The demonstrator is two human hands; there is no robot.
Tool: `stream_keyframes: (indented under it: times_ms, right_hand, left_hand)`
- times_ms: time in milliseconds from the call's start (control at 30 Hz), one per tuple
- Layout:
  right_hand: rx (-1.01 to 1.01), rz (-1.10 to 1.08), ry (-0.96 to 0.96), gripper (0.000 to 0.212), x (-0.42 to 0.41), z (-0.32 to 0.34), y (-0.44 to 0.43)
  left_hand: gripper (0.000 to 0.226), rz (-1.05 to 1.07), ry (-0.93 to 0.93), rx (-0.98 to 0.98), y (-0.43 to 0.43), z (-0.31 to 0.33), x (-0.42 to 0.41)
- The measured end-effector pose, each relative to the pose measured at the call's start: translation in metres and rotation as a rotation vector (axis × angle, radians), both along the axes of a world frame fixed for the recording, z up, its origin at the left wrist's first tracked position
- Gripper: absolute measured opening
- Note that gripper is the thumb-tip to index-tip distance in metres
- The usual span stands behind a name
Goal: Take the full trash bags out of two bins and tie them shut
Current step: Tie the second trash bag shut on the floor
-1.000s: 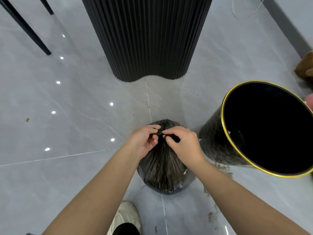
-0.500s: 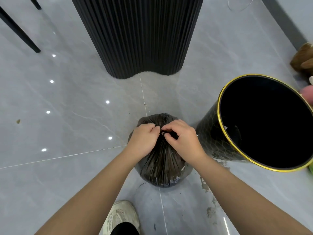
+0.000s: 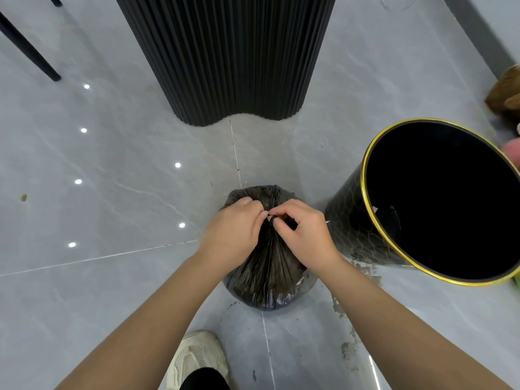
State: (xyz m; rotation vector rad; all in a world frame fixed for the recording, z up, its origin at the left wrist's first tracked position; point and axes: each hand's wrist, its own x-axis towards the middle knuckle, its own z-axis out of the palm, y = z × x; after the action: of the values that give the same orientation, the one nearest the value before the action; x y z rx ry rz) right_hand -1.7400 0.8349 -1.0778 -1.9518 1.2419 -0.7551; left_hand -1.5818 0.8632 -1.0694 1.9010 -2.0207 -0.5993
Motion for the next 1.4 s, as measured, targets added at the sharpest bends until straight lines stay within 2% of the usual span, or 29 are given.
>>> stream_keyframes:
  times_ms: [67, 167, 200, 233, 267, 300, 367, 433, 500, 567, 600, 633, 733, 767, 800, 867, 933, 1000, 1067, 1200, 1400]
  right_hand:
    - [-0.054, 0.006, 0.009, 0.011, 0.0, -0.001, 0.0]
    - [-0.124, 0.01, 0.013, 0.013, 0.001, -0.003, 0.004]
    - [-0.133, 0.006, 0.007, 0.012, 0.002, -0.004, 0.005]
    - [-0.137, 0.004, 0.0, 0.011, 0.002, -0.004, 0.006]
    - [-0.134, 0.001, -0.008, 0.011, 0.002, -0.004, 0.007]
    - [-0.124, -0.002, -0.011, 0.011, 0.001, -0.005, 0.007]
    - [-0.088, -0.006, -0.004, 0.011, 0.0, -0.005, 0.005]
    - [-0.065, -0.001, 0.004, 0.011, -0.002, -0.005, 0.004]
    - [-0.053, -0.003, -0.003, 0.011, -0.002, -0.005, 0.003]
    - [-0.038, -0.018, -0.016, 0.01, -0.003, -0.005, 0.004]
    - [-0.029, -0.029, -0.021, 0.01, -0.004, -0.004, 0.005]
    - [-0.024, -0.04, -0.027, 0.011, -0.004, -0.003, 0.006]
    - [-0.016, -0.06, -0.053, 0.013, -0.002, 0.001, 0.006]
    - [0.006, -0.076, -0.068, 0.013, -0.001, 0.002, 0.006]
    - [0.037, -0.102, -0.085, 0.012, 0.001, 0.004, 0.005]
    - [0.105, -0.175, -0.114, 0.012, 0.004, 0.007, 0.005]
    - [0.175, -0.24, -0.122, 0.012, 0.007, 0.01, 0.004]
    - [0.242, -0.273, -0.128, 0.013, 0.01, 0.012, 0.005]
    - [0.278, -0.296, -0.127, 0.013, 0.015, 0.015, 0.007]
    - [0.301, -0.359, -0.13, 0.013, 0.015, 0.017, 0.006]
    - [0.337, -0.356, -0.128, 0.012, 0.017, 0.021, 0.009]
  left_hand:
    - [0.034, 0.185, 0.254, 0.244, -0.006, 0.007, -0.008]
    - [0.036, 0.616, 0.871, 0.745, -0.017, 0.018, -0.013]
    - [0.036, 0.681, 0.998, 0.851, -0.018, 0.021, -0.013]
    - [0.036, 0.69, 1.044, 0.898, -0.019, 0.023, -0.011]
    - [0.034, 0.663, 1.019, 0.89, -0.018, 0.025, -0.01]
    - [0.031, 0.593, 0.911, 0.81, -0.016, 0.026, -0.01]
    - [0.022, 0.34, 0.522, 0.445, -0.008, 0.023, -0.007]
    - [0.023, 0.033, 0.202, 0.135, 0.0, 0.017, -0.001]
    - [0.025, -0.083, 0.05, 0.042, 0.002, 0.014, 0.001]
    - [0.028, -0.08, -0.031, 0.072, -0.002, 0.01, 0.001]
    - [0.03, -0.049, 0.021, 0.129, -0.004, 0.009, -0.002]
    - [0.032, 0.023, 0.154, 0.233, -0.007, 0.009, -0.004]
    - [0.038, 0.402, 0.832, 0.653, -0.018, 0.018, -0.011]
    - [0.037, 0.488, 0.965, 0.728, -0.019, 0.022, -0.012]
    - [0.036, 0.541, 1.007, 0.727, -0.018, 0.023, -0.014]
    - [0.025, 0.582, 0.863, 0.486, -0.008, 0.024, -0.018]
    - [0.013, 0.603, 0.653, 0.091, 0.01, 0.022, -0.024]
    - [0.01, 0.51, 0.527, -0.095, 0.022, 0.018, -0.028]
    - [0.004, 0.432, 0.475, -0.1, 0.025, 0.011, -0.029]
    - [0.009, 0.375, 0.462, -0.098, 0.016, 0.006, -0.031]
    - [0.01, 0.388, 0.55, -0.044, 0.015, 0.004, -0.025]
